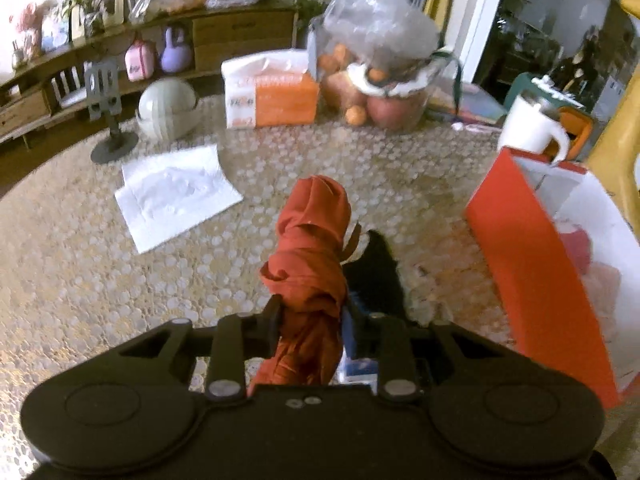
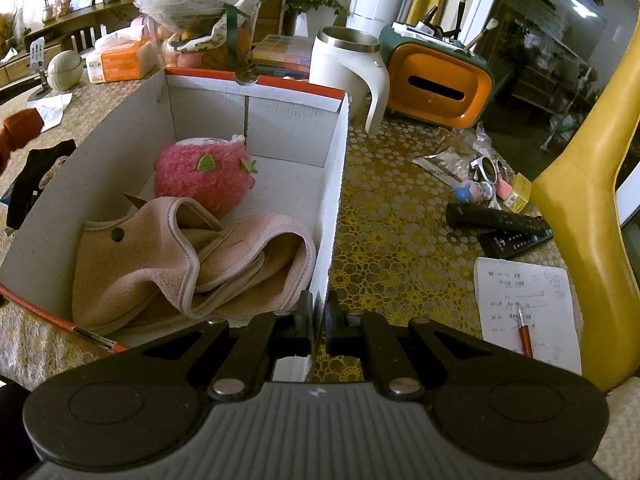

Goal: Organize objects
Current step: 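Lift the red cloth with the left gripper and carry it over the box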

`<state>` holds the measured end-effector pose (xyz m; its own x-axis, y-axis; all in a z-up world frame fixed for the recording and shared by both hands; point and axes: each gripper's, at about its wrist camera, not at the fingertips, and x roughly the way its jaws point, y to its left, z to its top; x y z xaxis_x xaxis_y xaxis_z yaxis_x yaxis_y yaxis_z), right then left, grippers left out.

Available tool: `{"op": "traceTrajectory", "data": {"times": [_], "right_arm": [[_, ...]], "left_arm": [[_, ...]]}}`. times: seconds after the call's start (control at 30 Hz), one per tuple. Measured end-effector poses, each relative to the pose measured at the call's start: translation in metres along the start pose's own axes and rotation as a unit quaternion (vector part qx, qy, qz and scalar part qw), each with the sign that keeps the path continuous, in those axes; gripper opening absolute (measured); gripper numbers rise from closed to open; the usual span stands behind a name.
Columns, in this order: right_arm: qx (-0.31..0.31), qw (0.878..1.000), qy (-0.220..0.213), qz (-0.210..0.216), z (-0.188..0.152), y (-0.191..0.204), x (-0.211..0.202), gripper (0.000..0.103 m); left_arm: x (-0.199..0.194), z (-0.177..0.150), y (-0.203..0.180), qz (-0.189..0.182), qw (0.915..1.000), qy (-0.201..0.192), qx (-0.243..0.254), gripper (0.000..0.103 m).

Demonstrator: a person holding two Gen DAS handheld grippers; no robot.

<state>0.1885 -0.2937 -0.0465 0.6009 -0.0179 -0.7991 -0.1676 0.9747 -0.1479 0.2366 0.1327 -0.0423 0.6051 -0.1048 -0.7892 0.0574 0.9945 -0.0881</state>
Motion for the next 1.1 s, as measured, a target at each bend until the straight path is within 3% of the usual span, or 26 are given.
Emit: {"op": "traceTrajectory", "data": {"times": [0.2, 0.43, 0.77, 1.1], "right_arm": [[0.002, 1.0, 0.0, 0.001, 0.001, 0.001, 0.0, 0.005], [0.011, 1.0, -0.004, 0.008, 0.001, 0.0, -0.002, 0.005], [0.015, 1.0, -0.008, 0.018, 0.0, -0.001, -0.003, 0.005], [0.024, 0.999, -0.012, 0.03, -0.003, -0.003, -0.004, 0.005]], "left_arm": [[-0.028, 0.007, -0.029, -0.009, 0.9997, -0.02, 0.01, 0.027], [-0.046, 0.01, -0.086, -0.045, 0.9978, -0.034, 0.035, 0.027], [-0.051, 0.005, -0.163, -0.096, 0.9925, -0.03, 0.069, 0.027], [-0.043, 0.007, -0.219, -0.11, 0.9898, -0.024, 0.087, 0.028]]}}
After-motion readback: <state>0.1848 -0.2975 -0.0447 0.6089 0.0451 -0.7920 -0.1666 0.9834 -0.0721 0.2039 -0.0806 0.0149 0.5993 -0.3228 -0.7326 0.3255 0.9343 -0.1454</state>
